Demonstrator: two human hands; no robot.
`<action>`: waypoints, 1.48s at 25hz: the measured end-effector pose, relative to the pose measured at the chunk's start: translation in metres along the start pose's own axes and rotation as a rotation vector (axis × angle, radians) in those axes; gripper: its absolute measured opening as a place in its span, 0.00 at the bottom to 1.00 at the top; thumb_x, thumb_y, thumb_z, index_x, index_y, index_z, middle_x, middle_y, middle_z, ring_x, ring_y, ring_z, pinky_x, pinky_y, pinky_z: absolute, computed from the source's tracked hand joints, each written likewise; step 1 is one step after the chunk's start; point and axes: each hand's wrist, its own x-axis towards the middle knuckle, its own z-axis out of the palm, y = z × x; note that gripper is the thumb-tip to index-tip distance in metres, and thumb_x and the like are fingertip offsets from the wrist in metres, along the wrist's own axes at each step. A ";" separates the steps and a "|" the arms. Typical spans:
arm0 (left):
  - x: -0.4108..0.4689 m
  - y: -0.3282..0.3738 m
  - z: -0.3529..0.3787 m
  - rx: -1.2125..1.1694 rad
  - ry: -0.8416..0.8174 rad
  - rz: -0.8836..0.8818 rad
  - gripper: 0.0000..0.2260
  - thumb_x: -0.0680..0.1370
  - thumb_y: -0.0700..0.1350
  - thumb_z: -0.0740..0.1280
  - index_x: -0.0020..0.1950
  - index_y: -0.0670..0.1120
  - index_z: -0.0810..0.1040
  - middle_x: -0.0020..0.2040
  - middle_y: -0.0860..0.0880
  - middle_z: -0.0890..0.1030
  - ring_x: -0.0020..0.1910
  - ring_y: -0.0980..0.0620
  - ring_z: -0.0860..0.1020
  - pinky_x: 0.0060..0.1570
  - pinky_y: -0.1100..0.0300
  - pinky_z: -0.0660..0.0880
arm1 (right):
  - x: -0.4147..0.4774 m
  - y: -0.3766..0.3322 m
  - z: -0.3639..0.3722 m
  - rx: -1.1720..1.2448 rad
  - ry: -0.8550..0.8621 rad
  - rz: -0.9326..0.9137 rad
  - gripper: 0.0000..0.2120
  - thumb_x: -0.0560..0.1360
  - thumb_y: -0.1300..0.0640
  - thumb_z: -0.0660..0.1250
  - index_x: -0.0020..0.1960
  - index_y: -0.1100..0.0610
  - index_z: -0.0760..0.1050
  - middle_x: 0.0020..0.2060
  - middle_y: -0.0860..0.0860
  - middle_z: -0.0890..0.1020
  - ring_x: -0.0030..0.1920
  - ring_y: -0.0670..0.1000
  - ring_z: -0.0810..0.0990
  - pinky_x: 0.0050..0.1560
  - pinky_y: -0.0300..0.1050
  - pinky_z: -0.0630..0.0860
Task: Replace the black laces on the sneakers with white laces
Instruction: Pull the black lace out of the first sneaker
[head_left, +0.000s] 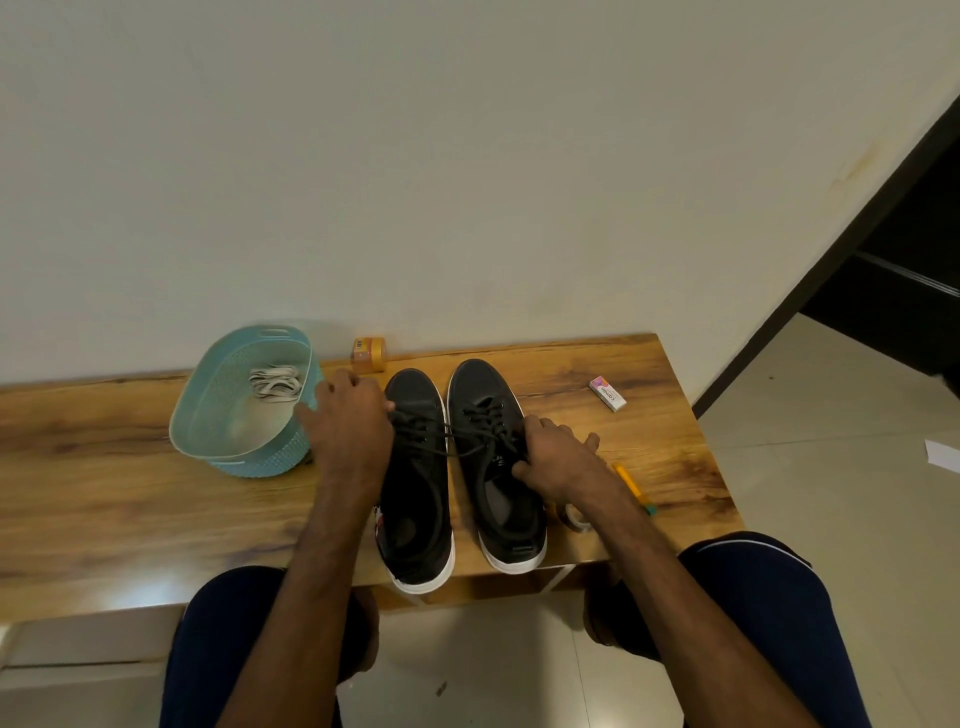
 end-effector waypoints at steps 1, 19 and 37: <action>-0.004 0.011 0.003 -0.054 -0.046 0.121 0.11 0.80 0.51 0.65 0.60 0.50 0.79 0.65 0.48 0.74 0.64 0.46 0.72 0.64 0.42 0.68 | 0.000 0.000 0.000 -0.006 0.005 0.001 0.24 0.77 0.50 0.66 0.70 0.56 0.64 0.66 0.54 0.72 0.67 0.58 0.69 0.71 0.69 0.57; -0.011 0.003 -0.002 -0.402 -0.198 0.191 0.10 0.77 0.50 0.71 0.56 0.49 0.79 0.62 0.48 0.74 0.60 0.48 0.73 0.59 0.47 0.74 | 0.001 -0.003 -0.002 0.107 0.107 -0.090 0.24 0.77 0.51 0.68 0.70 0.51 0.64 0.67 0.52 0.71 0.68 0.56 0.69 0.71 0.69 0.58; -0.015 0.037 0.036 -0.325 -0.454 0.463 0.26 0.74 0.58 0.71 0.70 0.58 0.69 0.72 0.51 0.67 0.71 0.47 0.67 0.68 0.41 0.66 | 0.012 -0.004 0.007 0.505 0.153 -0.158 0.05 0.77 0.54 0.71 0.49 0.55 0.83 0.55 0.51 0.76 0.58 0.47 0.74 0.62 0.53 0.71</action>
